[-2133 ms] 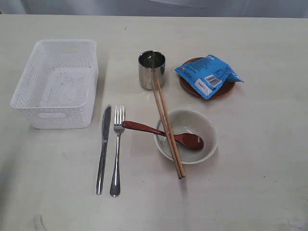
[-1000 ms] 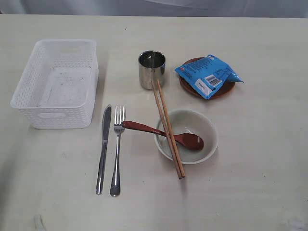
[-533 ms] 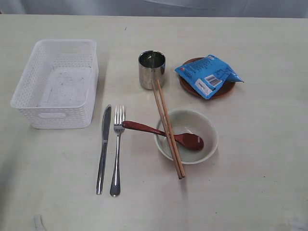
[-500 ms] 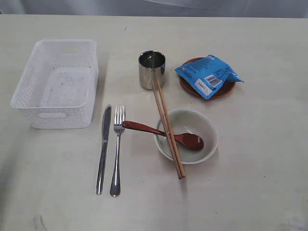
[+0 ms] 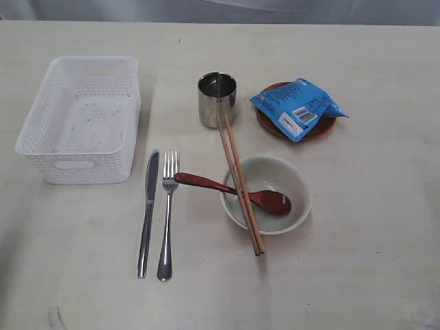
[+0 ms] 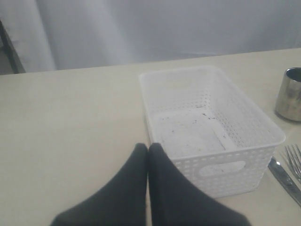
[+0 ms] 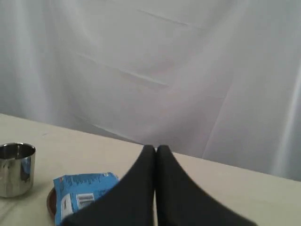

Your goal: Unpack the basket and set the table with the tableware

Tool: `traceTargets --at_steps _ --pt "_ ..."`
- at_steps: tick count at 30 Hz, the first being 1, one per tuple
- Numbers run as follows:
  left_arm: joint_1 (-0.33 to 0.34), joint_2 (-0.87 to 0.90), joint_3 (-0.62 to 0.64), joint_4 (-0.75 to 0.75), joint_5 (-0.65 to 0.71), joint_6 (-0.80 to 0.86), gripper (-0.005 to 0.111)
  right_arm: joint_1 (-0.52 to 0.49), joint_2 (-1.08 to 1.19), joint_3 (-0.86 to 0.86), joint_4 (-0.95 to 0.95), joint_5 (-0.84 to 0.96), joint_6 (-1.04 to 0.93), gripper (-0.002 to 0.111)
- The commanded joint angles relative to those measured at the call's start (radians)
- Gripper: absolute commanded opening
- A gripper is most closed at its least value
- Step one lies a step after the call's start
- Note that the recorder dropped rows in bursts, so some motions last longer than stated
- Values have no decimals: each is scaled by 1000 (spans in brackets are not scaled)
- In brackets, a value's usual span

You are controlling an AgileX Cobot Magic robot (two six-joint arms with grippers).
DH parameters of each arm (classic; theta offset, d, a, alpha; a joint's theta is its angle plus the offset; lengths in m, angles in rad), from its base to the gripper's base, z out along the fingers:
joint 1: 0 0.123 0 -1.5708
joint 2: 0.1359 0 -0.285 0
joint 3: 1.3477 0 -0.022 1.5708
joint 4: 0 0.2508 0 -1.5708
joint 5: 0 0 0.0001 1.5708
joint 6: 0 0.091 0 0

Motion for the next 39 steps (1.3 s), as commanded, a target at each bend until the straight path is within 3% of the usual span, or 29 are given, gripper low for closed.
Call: traceTargets --at_steps 1,9,39 --pt "-6 -3 3 -7 -1 5 0 -6 -6 13 -10 54 -4 0" --pt "-6 -3 3 -7 -1 5 0 -6 -6 13 7 315 19 0" --pt "-6 -3 3 -7 -1 5 0 -6 -6 13 18 315 49 0"
